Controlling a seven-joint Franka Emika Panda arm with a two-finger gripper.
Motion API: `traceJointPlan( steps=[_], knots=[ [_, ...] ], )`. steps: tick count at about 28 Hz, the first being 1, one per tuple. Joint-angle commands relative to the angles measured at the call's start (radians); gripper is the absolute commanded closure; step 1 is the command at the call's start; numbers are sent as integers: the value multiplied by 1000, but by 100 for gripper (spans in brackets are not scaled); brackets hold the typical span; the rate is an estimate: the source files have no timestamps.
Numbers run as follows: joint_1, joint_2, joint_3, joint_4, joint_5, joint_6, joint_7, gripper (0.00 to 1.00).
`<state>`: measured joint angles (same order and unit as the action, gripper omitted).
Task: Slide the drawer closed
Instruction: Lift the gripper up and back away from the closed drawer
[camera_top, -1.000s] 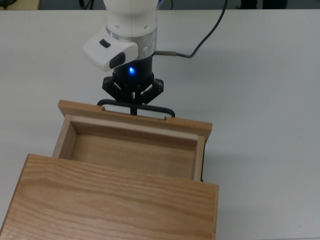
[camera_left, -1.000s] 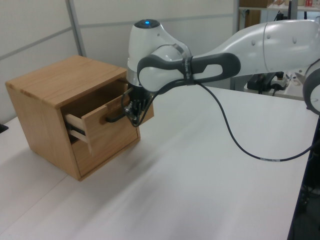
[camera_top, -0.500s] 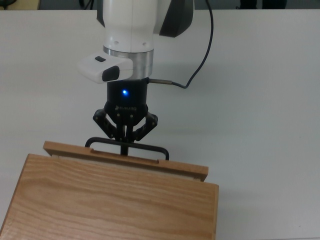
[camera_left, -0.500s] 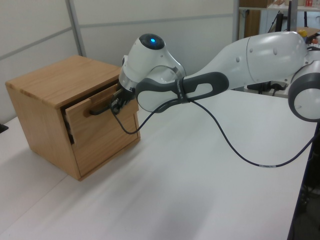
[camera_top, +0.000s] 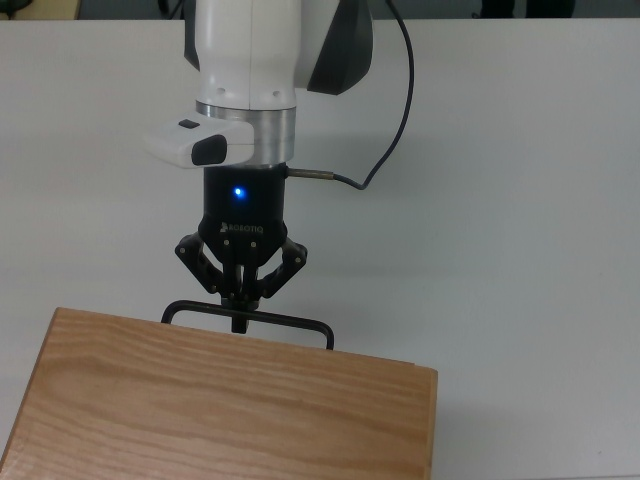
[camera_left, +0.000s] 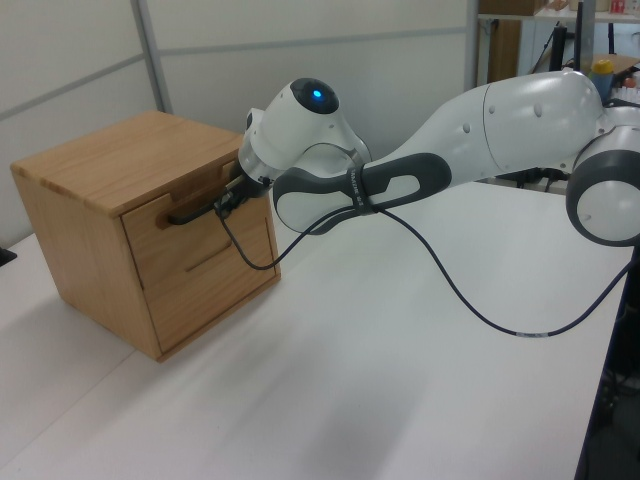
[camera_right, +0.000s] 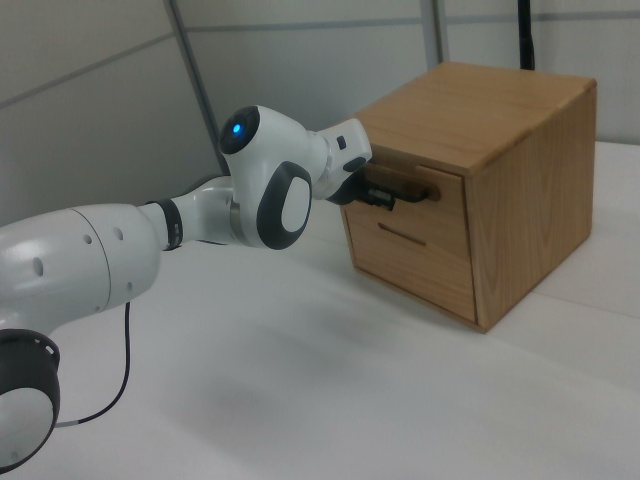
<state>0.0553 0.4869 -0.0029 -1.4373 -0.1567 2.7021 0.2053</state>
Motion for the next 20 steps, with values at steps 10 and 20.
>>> traceJointPlan(
  steps=[10, 20],
  knots=[
    [-6, -54, -3, -83, -20, -63, 17, 100],
    [11, -137, 11, -83, -14, -556, 11, 100]
  ],
)
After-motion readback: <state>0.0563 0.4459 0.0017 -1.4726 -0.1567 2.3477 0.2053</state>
